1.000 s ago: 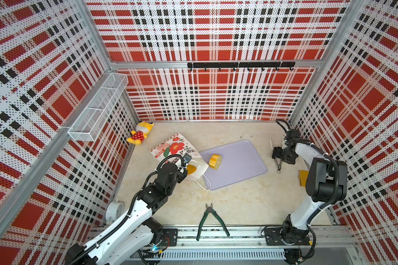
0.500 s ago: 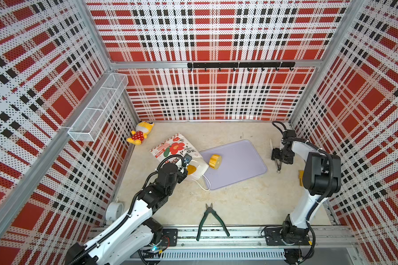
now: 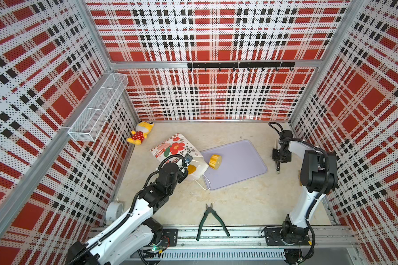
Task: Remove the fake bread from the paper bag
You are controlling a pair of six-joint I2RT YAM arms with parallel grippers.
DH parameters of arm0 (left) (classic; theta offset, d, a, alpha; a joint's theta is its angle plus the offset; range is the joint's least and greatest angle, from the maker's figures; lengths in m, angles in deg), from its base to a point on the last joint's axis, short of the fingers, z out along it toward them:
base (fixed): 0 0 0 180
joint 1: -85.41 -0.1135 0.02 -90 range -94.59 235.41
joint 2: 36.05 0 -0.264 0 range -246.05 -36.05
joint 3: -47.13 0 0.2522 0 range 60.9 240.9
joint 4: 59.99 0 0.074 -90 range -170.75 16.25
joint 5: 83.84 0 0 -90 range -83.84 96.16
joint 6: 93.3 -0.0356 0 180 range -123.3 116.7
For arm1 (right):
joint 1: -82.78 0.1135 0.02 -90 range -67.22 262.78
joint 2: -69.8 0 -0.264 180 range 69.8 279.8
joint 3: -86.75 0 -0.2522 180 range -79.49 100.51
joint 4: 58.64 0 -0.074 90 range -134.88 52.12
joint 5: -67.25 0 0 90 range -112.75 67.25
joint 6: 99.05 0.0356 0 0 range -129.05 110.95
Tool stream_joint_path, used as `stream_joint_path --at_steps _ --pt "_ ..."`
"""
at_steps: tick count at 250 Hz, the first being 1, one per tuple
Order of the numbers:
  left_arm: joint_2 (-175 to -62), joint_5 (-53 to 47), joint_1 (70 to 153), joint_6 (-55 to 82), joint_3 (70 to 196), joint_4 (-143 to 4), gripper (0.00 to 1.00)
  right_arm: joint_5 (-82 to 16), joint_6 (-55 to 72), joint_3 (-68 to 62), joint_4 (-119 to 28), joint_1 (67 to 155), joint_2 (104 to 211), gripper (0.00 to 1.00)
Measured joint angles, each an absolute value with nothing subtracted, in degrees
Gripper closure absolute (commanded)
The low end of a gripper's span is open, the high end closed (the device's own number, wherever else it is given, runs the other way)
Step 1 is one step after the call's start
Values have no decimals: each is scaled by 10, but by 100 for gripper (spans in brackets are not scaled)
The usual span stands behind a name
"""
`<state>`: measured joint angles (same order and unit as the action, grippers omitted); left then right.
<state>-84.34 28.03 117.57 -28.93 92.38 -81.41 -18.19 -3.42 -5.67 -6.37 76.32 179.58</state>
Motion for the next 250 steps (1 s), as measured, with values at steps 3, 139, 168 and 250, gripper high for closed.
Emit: stream_joint_path --at_steps 3,139,168,250 --pt "-843 280 1175 -289 923 -814 100 -185 -34 -61 -63 764 1791 71" --pt "-858 248 1124 -277 929 -806 100 -388 63 -171 19 823 1438 100" --pt "-866 239 1097 -266 943 -806 100 -428 120 -170 20 920 1391 100" --pt "-858 233 1088 -260 945 -808 100 -493 262 -126 -53 1165 1455 100"
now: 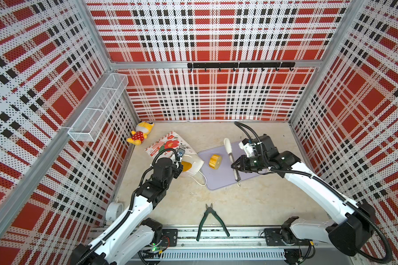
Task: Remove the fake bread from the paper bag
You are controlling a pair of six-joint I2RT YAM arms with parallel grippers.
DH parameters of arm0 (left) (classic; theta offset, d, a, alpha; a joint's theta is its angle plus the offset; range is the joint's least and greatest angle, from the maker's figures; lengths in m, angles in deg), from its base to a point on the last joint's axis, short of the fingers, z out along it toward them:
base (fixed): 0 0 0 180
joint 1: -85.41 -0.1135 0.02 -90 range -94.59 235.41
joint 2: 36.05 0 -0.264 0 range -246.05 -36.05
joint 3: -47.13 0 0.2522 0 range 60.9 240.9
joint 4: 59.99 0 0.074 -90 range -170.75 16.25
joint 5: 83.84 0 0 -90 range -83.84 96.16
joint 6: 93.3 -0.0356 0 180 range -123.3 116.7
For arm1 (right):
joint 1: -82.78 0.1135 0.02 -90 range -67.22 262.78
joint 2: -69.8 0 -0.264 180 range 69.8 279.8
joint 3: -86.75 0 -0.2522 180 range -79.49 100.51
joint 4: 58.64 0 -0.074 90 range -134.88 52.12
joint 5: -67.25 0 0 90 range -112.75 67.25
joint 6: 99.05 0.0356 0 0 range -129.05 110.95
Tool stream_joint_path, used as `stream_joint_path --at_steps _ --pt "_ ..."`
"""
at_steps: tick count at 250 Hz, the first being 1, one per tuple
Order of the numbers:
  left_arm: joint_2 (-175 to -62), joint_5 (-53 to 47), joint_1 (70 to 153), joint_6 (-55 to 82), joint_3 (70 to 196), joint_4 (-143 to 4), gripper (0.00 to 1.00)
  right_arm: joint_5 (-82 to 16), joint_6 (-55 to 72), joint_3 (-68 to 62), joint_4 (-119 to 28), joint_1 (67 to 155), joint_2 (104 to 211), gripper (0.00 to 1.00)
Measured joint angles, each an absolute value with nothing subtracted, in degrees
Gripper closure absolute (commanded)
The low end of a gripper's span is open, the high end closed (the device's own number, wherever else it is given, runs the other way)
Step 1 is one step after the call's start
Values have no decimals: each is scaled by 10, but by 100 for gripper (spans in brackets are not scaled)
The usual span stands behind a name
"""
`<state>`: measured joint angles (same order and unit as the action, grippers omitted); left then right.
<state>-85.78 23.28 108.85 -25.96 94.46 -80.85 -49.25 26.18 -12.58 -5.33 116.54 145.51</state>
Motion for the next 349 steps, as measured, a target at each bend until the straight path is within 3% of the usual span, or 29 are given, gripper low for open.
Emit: stream_joint_path --at_steps 69,173,264,349 --pt "-849 230 1088 -254 940 -808 100 -534 328 -139 -172 1206 1557 100" --pt "-848 228 1088 -254 937 -807 100 -544 368 -242 -238 1207 1570 100" --pt "-848 228 1090 -253 937 -807 100 -492 379 -342 -208 1208 1422 100" --pt "-853 220 1096 -250 937 -807 100 -435 380 -350 -110 1208 1288 100"
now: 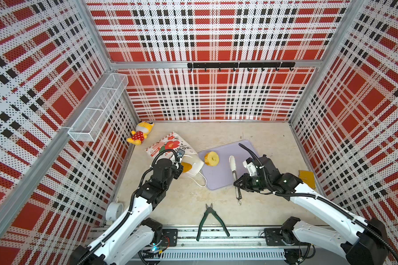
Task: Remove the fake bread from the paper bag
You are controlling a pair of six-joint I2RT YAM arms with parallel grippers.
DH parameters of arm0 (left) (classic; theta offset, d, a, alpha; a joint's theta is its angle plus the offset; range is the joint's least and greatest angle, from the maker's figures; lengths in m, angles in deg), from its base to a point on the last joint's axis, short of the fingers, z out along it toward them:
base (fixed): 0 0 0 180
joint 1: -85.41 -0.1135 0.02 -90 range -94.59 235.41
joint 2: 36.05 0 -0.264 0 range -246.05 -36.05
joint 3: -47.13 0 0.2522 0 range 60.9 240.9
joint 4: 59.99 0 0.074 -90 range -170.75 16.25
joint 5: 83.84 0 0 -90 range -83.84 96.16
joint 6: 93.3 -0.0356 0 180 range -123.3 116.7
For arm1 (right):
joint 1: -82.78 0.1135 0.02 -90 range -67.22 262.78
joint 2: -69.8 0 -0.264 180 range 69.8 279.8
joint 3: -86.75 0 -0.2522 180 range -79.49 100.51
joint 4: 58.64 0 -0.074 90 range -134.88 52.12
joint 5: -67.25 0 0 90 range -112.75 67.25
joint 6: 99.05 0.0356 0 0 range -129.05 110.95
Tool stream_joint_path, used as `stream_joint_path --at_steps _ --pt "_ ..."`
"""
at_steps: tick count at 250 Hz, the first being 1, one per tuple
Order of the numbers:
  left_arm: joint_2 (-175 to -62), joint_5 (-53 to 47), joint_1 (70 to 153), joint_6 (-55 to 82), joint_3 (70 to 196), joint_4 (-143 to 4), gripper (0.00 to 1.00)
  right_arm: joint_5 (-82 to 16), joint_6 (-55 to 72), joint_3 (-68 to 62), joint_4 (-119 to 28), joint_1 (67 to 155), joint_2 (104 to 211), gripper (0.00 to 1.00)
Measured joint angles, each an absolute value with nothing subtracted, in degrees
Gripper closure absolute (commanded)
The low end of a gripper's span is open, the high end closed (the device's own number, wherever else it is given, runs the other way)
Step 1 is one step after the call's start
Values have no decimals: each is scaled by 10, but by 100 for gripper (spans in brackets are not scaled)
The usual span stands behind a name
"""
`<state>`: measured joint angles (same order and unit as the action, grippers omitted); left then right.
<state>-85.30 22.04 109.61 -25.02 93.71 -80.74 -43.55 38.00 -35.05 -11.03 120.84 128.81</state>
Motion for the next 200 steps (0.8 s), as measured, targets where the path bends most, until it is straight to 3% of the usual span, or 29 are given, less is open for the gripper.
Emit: stream_joint_path --at_steps 55,115,200 --pt "-857 217 1100 -248 937 -808 100 -430 379 -339 -84 1220 1304 100" --pt "-854 230 1113 -247 937 -816 100 -440 360 -227 -111 1256 1452 100" --pt "-840 254 1135 -246 937 -828 100 -487 327 -106 -173 1220 1648 100"
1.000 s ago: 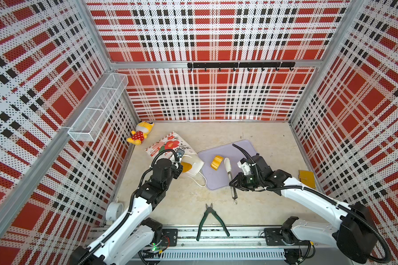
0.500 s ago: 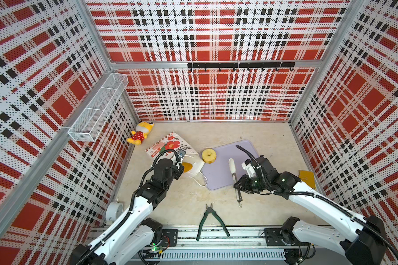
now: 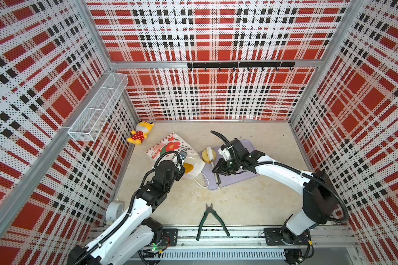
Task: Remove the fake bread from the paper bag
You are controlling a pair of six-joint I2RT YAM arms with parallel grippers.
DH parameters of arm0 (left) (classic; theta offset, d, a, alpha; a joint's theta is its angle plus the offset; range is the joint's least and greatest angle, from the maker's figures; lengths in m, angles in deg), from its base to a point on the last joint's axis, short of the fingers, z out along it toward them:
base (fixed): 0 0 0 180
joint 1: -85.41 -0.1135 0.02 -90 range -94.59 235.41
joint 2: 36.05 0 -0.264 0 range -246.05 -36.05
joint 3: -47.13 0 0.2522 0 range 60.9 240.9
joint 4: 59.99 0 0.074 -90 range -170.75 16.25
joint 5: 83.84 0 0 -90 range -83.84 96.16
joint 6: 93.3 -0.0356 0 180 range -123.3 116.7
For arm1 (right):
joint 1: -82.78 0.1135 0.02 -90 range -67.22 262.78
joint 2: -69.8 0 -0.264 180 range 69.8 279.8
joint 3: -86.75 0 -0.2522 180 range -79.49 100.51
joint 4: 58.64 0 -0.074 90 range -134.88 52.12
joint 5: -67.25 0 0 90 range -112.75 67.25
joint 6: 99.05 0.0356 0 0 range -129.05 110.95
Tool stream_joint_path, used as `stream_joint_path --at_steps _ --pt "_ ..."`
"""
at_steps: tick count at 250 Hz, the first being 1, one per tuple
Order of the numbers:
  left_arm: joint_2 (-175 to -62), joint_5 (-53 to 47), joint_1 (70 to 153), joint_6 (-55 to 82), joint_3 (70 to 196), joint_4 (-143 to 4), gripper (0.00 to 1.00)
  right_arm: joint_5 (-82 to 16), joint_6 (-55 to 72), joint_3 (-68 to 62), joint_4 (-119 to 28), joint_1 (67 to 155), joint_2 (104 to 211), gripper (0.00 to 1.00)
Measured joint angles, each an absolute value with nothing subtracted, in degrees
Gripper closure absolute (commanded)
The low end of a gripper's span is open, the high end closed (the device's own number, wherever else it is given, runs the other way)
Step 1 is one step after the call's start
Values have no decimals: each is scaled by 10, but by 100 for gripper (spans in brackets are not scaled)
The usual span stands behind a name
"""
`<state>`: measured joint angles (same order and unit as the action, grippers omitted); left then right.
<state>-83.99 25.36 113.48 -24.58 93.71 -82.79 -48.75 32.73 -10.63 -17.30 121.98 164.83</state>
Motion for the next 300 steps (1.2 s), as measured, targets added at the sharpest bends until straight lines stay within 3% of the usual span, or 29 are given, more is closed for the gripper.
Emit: stream_joint_path --at_steps 64,102,160,210,251,300 --pt "-840 259 1136 -246 937 -828 100 -513 317 -114 -188 1151 1696 100" --pt "-840 259 1136 -246 937 -828 100 -523 314 -191 -234 1148 1693 100" --pt "-841 260 1136 -246 937 -828 100 -512 325 -328 -266 1149 1607 100" --pt "-844 264 1136 -246 937 -828 100 -491 304 -240 -181 1149 1565 100" --pt "-843 267 1136 -245 937 -828 100 -500 282 -142 -164 1149 1581 100" --pt "-838 277 1137 -245 937 -833 100 -517 277 -123 -159 1154 1628 100"
